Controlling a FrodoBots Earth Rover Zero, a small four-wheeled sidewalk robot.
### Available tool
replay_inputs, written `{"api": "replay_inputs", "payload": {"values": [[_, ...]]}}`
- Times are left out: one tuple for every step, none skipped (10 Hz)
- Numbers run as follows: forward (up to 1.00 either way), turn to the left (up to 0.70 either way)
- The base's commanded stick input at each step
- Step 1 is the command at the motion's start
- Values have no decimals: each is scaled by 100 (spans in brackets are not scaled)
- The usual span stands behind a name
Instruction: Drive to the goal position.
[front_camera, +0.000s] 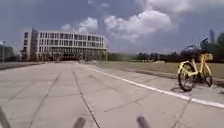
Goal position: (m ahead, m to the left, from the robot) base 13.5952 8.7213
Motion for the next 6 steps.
{"api": "replay_inputs", "payload": {"values": [[70,0],[70,0],[70,0],[70,0],[70,0],[70,0]]}}
